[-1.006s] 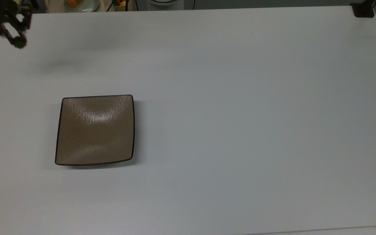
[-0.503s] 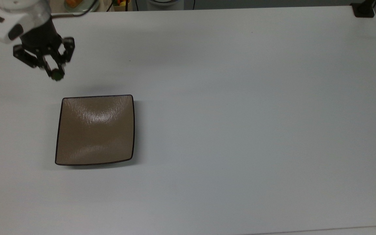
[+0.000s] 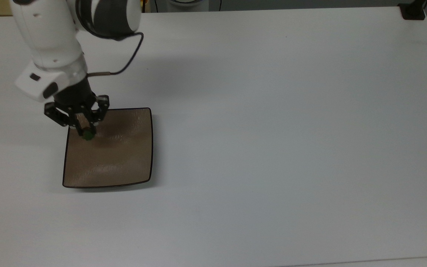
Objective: Strawberries on a ceramic plate
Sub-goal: 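Carry the strawberry over the brown plate and lower it, then open the gripper to release the strawberry onto the plate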
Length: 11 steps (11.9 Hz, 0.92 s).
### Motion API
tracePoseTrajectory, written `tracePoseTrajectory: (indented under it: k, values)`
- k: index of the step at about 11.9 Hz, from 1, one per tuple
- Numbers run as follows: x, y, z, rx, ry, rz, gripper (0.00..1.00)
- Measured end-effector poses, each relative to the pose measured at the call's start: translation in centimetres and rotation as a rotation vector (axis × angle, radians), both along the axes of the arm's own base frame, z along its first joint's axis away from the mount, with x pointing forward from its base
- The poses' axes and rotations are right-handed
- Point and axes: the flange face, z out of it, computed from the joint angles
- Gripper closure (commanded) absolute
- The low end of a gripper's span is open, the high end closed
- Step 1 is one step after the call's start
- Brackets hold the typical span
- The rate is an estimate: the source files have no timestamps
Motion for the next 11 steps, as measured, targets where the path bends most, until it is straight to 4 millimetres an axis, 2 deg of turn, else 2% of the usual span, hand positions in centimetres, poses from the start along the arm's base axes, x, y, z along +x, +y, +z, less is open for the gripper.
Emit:
tracePoseTrajectory:
  k: [4, 5, 6, 7, 11]
  values:
    - [0.9, 2.7, -4.5, 0.002, -0.006, 0.034, 0.97]
    - [0.8, 2.8, -5.0, 0.003, 0.0, 0.036, 0.87]
    - [0.8, 2.9, -5.4, 0.004, 0.006, 0.036, 0.62]
    - [0.8, 2.9, -5.6, 0.005, 0.007, 0.036, 0.01]
    - [0.8, 3.1, -5.8, 0.013, 0.01, 0.034, 0.0]
